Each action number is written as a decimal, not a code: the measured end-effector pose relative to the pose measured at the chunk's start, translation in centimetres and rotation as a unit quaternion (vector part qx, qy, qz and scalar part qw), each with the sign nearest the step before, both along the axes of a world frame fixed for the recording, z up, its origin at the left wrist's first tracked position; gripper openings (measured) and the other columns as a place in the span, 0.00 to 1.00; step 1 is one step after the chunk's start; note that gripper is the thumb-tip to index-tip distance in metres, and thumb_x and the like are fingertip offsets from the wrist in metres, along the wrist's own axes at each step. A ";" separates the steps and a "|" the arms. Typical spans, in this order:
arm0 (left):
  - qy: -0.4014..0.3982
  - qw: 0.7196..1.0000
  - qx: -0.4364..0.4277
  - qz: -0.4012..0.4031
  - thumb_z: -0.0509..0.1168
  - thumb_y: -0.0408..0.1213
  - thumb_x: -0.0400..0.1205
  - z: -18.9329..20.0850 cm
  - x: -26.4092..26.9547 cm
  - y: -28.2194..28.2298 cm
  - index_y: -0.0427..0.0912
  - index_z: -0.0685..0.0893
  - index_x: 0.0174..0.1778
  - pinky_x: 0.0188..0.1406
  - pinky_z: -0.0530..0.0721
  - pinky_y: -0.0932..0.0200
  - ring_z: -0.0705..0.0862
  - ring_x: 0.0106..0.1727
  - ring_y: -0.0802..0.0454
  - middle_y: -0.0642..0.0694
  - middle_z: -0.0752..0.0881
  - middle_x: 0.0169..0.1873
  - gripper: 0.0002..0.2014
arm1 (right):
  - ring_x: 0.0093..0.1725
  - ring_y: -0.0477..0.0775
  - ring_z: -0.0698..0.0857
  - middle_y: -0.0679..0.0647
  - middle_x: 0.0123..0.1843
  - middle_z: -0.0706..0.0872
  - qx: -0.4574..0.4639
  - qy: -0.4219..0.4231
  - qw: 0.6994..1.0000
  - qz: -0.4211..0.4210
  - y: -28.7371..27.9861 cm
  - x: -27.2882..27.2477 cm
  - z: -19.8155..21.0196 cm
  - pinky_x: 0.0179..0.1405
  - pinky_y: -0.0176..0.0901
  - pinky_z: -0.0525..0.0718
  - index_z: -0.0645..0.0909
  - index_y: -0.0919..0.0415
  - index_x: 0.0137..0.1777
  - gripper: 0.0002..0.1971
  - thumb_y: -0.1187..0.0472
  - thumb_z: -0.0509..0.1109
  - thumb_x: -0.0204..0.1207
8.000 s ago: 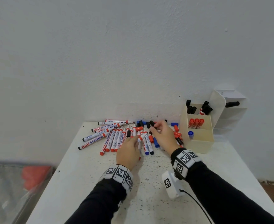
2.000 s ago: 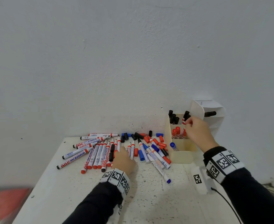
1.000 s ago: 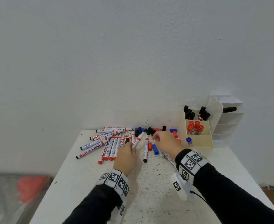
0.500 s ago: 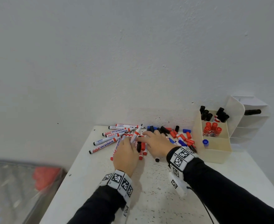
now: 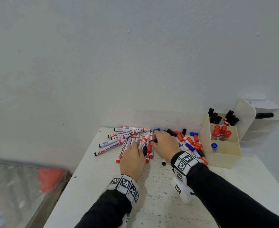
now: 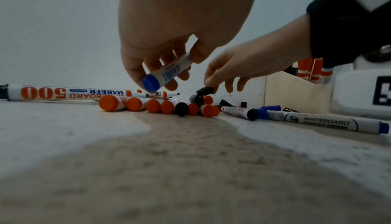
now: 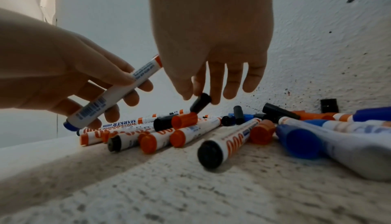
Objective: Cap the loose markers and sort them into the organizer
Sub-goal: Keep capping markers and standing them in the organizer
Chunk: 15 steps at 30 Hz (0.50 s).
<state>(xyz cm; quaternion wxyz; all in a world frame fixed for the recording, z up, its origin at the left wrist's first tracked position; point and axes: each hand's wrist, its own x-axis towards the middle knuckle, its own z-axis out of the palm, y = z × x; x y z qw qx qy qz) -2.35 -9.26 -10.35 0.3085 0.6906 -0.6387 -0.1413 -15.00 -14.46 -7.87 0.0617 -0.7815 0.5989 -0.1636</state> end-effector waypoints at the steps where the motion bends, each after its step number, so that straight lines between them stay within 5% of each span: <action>1: -0.003 1.000 0.006 -0.001 0.50 0.40 0.86 -0.1 -0.1 0.0 0.39 0.76 0.60 0.48 0.79 0.60 0.77 0.46 0.55 0.46 0.81 0.50 0.14 | 0.52 0.54 0.83 0.53 0.54 0.82 -0.005 -0.021 1.000 -0.013 0.0 -0.2 0.1 0.49 0.47 0.82 0.74 0.56 0.60 0.11 0.54 0.61 0.80; 6: -0.006 1.000 0.021 0.001 0.50 0.41 0.87 -0.1 -0.1 -0.1 0.39 0.76 0.62 0.51 0.81 0.59 0.79 0.49 0.53 0.45 0.82 0.51 0.15 | 0.52 0.51 0.81 0.56 0.59 0.81 0.000 -0.181 0.983 -0.023 0.1 -1.0 0.5 0.51 0.40 0.81 0.72 0.55 0.70 0.16 0.56 0.52 0.85; 8: -0.011 1.000 0.024 0.001 0.50 0.41 0.87 0.0 -0.1 0.0 0.40 0.76 0.62 0.51 0.81 0.59 0.79 0.50 0.53 0.46 0.82 0.52 0.15 | 0.40 0.42 0.80 0.51 0.49 0.83 -0.002 -0.270 0.962 -0.029 0.4 -0.9 0.8 0.38 0.25 0.77 0.74 0.57 0.64 0.12 0.58 0.56 0.84; 11: -0.029 0.999 0.029 -0.002 0.49 0.41 0.87 0.0 -0.4 0.1 0.41 0.76 0.61 0.52 0.82 0.55 0.80 0.52 0.50 0.46 0.82 0.53 0.14 | 0.34 0.36 0.79 0.43 0.40 0.79 0.007 -0.397 0.917 -0.052 0.9 -0.6 1.3 0.27 0.21 0.77 0.73 0.58 0.58 0.08 0.58 0.62 0.82; 15: -0.034 0.999 0.032 -0.003 0.50 0.41 0.87 0.2 -0.5 0.4 0.42 0.74 0.65 0.56 0.81 0.54 0.80 0.57 0.50 0.45 0.81 0.57 0.15 | 0.37 0.35 0.78 0.46 0.47 0.80 0.030 -0.394 0.917 -0.052 1.0 -0.7 1.2 0.31 0.25 0.74 0.73 0.58 0.58 0.08 0.58 0.62 0.82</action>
